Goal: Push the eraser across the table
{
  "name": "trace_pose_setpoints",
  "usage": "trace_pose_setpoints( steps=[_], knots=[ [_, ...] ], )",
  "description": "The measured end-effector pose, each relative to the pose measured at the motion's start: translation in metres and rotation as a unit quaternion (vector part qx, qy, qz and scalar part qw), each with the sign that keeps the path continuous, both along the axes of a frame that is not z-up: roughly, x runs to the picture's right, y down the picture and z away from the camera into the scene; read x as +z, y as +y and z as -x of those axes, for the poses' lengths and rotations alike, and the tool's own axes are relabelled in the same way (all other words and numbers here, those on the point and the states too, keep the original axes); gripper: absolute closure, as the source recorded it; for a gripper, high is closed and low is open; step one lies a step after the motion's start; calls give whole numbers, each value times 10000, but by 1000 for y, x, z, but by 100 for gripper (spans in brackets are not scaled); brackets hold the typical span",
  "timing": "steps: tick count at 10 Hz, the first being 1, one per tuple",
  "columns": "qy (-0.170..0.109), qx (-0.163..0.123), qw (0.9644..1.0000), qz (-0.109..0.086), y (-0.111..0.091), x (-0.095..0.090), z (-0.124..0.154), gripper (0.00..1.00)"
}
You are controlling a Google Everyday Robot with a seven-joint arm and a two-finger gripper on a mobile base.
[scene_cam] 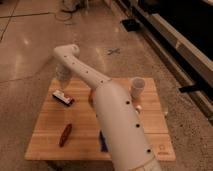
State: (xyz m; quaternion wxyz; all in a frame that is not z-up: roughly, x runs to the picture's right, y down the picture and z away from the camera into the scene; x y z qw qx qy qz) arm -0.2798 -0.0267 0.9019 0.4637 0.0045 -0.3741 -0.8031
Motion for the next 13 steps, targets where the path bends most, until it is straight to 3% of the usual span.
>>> trace_pose_setpoints(
  steps=[2, 11, 13],
  knots=[
    [-108, 30, 9999, -119, -5, 10, 8, 100],
    [-79, 32, 9999, -133, -6, 11, 4, 100],
    [-128, 2, 9994, -306, -12, 22, 10, 100]
  ],
)
